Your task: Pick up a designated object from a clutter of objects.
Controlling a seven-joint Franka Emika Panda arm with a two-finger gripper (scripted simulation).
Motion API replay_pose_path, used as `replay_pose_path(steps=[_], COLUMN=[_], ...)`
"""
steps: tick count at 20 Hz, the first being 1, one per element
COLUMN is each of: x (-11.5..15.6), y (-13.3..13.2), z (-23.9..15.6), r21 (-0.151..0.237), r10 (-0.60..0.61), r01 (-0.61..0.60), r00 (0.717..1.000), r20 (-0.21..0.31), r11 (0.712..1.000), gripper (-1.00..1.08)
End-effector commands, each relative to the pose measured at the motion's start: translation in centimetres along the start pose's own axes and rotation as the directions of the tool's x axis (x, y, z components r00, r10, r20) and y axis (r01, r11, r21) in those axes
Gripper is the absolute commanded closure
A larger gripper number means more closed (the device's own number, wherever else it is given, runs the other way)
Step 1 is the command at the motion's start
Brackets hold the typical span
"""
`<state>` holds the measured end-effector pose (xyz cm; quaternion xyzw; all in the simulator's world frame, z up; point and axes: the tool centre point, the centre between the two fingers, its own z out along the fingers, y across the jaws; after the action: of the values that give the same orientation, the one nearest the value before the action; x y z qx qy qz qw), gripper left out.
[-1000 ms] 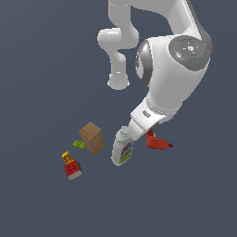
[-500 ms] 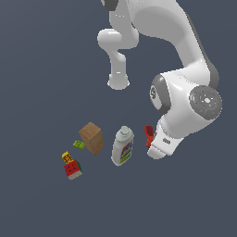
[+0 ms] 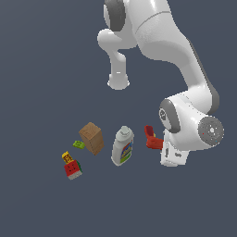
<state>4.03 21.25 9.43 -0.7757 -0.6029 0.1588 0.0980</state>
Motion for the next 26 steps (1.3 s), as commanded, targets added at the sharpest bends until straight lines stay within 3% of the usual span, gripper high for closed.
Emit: replay_pose_path(steps=[1, 10, 26], x=[0.9, 2.3, 2.3], y=[0.0, -0.1, -0.4], z=[1.3, 3.6, 6.7], r21=[0.017, 0.051, 0.052], r10=[-0.057, -0.157, -0.16], r01=[0.057, 0.156, 0.159], r00=[0.998, 0.988, 0.987], r20=[0.006, 0.013, 0.013], r11=[0.998, 0.986, 0.986], gripper=[-1.0, -1.0, -1.0])
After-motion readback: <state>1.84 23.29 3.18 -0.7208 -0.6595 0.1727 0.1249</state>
